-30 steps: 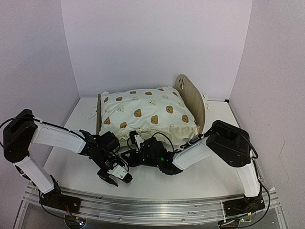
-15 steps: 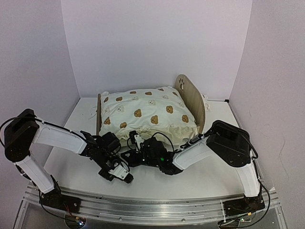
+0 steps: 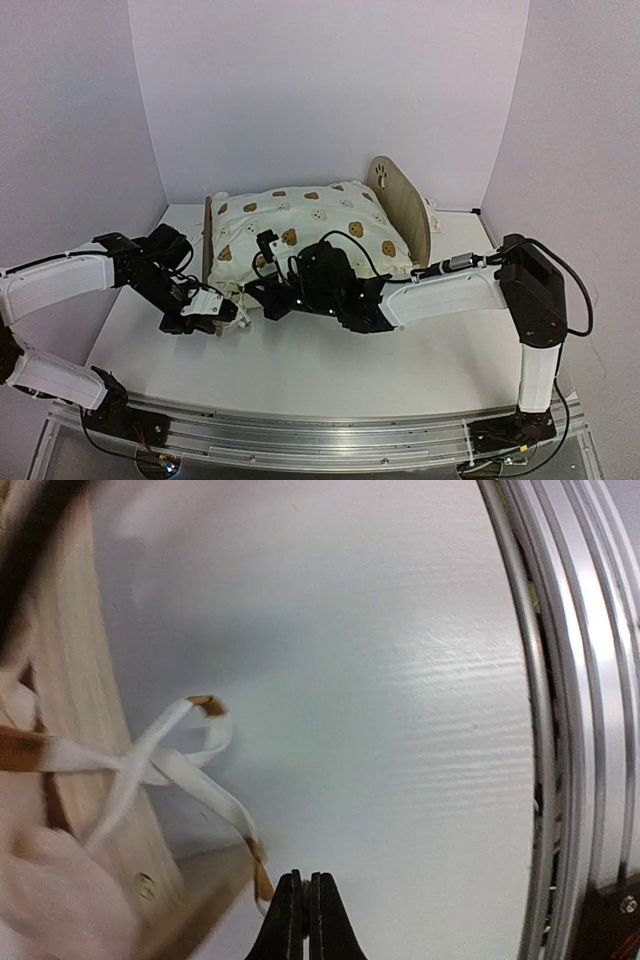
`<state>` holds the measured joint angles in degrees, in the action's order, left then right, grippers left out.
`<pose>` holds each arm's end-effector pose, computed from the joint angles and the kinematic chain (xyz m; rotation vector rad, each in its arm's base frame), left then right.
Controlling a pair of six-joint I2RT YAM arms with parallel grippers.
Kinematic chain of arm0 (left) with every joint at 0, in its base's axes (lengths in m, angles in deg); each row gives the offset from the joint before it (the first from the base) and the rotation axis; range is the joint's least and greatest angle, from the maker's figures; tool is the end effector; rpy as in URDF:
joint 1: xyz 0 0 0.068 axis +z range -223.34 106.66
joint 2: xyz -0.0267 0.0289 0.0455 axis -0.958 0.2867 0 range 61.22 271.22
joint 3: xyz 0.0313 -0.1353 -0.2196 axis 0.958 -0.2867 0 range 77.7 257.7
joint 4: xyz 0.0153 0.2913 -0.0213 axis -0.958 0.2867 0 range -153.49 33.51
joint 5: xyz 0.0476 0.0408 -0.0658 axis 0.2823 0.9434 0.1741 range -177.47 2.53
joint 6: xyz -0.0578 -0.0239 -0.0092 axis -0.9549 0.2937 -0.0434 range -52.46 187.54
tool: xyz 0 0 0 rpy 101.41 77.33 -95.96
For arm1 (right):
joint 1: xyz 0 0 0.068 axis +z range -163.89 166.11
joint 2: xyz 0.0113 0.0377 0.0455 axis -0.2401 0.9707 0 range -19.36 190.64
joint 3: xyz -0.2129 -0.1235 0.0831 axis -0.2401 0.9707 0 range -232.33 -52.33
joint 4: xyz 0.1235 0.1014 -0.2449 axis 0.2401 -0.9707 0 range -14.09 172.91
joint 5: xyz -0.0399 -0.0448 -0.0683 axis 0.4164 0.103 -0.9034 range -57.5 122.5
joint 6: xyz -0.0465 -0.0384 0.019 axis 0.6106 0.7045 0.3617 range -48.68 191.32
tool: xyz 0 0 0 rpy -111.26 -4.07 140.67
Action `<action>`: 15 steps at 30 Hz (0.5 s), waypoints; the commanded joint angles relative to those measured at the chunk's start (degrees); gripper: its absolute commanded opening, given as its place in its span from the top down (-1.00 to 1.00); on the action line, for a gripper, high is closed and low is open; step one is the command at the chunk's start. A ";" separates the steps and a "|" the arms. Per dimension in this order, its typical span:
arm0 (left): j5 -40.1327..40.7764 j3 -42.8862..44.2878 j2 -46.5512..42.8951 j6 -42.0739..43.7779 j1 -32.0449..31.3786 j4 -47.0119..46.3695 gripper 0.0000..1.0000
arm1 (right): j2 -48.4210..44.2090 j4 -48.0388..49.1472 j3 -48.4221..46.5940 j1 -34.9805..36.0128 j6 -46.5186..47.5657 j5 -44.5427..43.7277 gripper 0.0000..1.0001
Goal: Set up the pet bed
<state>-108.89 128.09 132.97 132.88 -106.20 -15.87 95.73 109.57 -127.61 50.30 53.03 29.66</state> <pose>0.2129 -0.1587 0.1949 2.0776 1.6758 -0.3460 0.2187 0.4467 0.1807 -0.7105 1.7742 0.9636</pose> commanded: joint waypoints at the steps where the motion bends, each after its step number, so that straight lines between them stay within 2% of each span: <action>1: 4.45 -6.87 -6.12 1.06 0.87 8.13 1.00 | -3.74 -9.01 -9.33 -1.95 9.24 -0.70 1.00; 7: 8.76 -14.07 -11.92 2.30 0.96 10.78 1.00 | -3.45 -14.05 -17.49 -6.17 12.62 -1.93 1.00; 15: 12.71 -21.09 -16.76 5.18 0.96 11.60 1.00 | -0.66 -18.47 -29.42 -8.30 17.66 -0.86 1.00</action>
<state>-98.86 109.84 117.65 136.20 -105.53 -9.39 94.47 90.89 -149.33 42.74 66.73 29.64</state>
